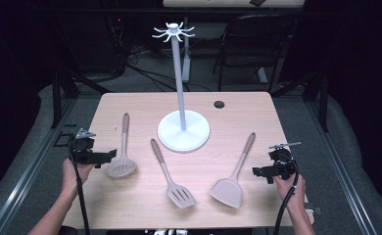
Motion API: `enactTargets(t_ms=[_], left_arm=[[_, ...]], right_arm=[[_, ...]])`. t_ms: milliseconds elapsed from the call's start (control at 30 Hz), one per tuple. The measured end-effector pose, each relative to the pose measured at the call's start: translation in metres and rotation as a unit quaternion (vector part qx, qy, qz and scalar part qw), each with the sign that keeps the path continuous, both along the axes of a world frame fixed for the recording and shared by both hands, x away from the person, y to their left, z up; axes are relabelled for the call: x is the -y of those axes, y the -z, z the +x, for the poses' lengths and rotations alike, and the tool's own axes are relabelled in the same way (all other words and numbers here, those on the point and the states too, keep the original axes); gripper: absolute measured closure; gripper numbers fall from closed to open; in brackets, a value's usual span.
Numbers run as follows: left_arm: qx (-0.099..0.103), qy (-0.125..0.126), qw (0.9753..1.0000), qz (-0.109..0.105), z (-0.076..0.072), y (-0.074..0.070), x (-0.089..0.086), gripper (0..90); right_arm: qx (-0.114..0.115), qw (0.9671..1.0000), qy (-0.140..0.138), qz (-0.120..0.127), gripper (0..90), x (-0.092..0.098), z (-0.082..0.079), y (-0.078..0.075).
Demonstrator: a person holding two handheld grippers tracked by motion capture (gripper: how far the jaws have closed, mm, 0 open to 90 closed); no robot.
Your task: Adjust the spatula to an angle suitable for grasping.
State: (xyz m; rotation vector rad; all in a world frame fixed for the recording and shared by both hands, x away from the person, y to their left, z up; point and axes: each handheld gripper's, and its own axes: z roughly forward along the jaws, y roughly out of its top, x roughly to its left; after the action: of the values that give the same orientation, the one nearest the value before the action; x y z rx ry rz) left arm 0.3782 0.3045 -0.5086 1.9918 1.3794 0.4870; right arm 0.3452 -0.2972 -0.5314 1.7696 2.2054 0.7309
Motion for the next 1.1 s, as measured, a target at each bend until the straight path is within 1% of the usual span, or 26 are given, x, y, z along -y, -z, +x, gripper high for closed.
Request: enactTargets(t_ms=[67,167,200,267,300,333,400,433,467,500,533,567,600,667,700,767,800,833,867,900,933,967,1000,1033,1067,1100], left_arm=[[-0.005,-0.002,1.0,-0.005,0.002,0.002,-0.001,0.9],[-0.01,-0.005,0.9999,-0.004,0.002,0.003,-0.003,0.9],[-0.011,-0.004,0.9999,-0.004,0.002,0.003,-0.003,0.9],[-0.012,-0.003,0.9999,-0.003,0.002,0.004,-0.003,0.9],[-0.012,-0.003,0.9999,-0.004,0.002,0.004,-0.003,0.9],[-0.012,-0.004,0.9999,-0.002,0.002,0.003,-0.003,0.9],[-0.012,-0.004,0.9999,-0.002,0.003,0.004,-0.002,0.9],[-0.012,-0.004,0.9999,-0.002,0.003,0.004,-0.002,0.9],[-0.013,-0.002,0.9999,-0.002,0.003,0.004,-0.001,0.9],[-0.015,0.001,0.9999,-0.002,0.003,0.005,-0.001,0.9],[-0.015,0.001,0.9999,0.0,0.003,0.005,0.0,0.9],[-0.013,0.001,0.9999,0.001,0.004,0.005,0.0,0.9],[-0.013,0.001,0.9999,0.003,0.004,0.004,0.0,1.0],[-0.012,0.0,0.9999,0.004,0.004,0.005,0.001,1.0],[-0.014,0.0,0.9999,0.005,0.004,0.005,0.001,1.1],[-0.014,0.0,0.9999,0.005,0.004,0.005,0.001,1.2],[-0.014,0.0,0.9999,0.006,0.004,0.005,0.001,1.3],[-0.014,-0.001,0.9999,0.007,0.004,0.005,0.001,1.4],[-0.014,-0.001,0.9999,0.007,0.005,0.005,0.002,1.4],[-0.014,-0.001,0.9999,0.007,0.005,0.005,0.002,1.5],[-0.013,0.001,0.9999,0.008,0.005,0.005,0.002,1.6],[-0.014,0.001,0.9999,0.008,0.005,0.005,0.002,1.7],[-0.014,0.001,0.9999,0.008,0.005,0.005,0.002,1.9],[-0.014,0.001,0.9999,0.008,0.005,0.005,0.002,2.0],[-0.014,0.0,0.9999,0.009,0.005,0.005,0.002,2.1],[-0.014,0.0,0.9999,0.009,0.005,0.005,0.002,2.3]], right_arm=[[-0.005,1.0,-0.001,0.0,2.4,-0.003,0.001,0.002],[-0.009,0.9999,-0.006,-0.007,3.8,-0.008,0.003,0.001],[-0.014,0.9998,-0.011,-0.006,4.5,-0.01,0.004,0.001],[-0.015,0.9998,-0.011,-0.007,5.2,-0.012,0.004,0.001],[-0.017,0.9998,-0.009,-0.001,5.6,-0.014,0.005,0.002],[-0.023,0.9996,-0.012,-0.007,10.0,-0.017,0.006,0.003],[-0.024,0.9996,-0.013,-0.009,13.9,-0.021,0.007,0.003],[-0.024,0.9996,-0.013,-0.009,13.9,-0.021,0.007,0.003],[-0.018,0.9998,-0.009,-0.005,14.7,-0.025,0.008,0.005],[-0.026,0.9994,-0.015,-0.015,15.4,-0.026,0.009,0.003],[-0.024,0.9995,-0.015,-0.011,16.4,-0.028,0.01,0.003],[-0.023,0.9995,-0.017,-0.015,17.1,-0.03,0.01,0.003],[-0.023,0.9995,-0.018,-0.01,18.0,-0.033,0.011,0.003],[-0.02,0.9995,-0.018,-0.014,19.3,-0.035,0.011,0.003],[-0.023,0.9994,-0.02,-0.014,21.1,-0.042,0.013,0.004],[-0.024,0.9994,-0.021,-0.012,21.7,-0.044,0.014,0.004],[-0.031,0.9991,-0.026,-0.011,23.2,-0.051,0.017,0.005],[-0.039,0.9984,-0.03,-0.028,24.2,-0.052,0.018,0.002],[-0.038,0.9986,-0.028,-0.024,25.3,-0.056,0.019,0.003],[-0.04,0.9983,-0.029,-0.03,27.3,-0.059,0.02,0.003],[-0.032,0.999,-0.024,-0.019,29.4,-0.063,0.021,0.006],[-0.036,0.9987,-0.026,-0.024,30.4,-0.066,0.022,0.006],[-0.045,0.9974,-0.033,-0.044,31.8,-0.067,0.023,0.004],[-0.039,0.9985,-0.025,-0.029,33.6,-0.071,0.024,0.008],[-0.034,0.9989,-0.014,-0.028,34.6,-0.074,0.025,0.01],[-0.034,0.9989,-0.014,-0.028,34.6,-0.074,0.025,0.01]])
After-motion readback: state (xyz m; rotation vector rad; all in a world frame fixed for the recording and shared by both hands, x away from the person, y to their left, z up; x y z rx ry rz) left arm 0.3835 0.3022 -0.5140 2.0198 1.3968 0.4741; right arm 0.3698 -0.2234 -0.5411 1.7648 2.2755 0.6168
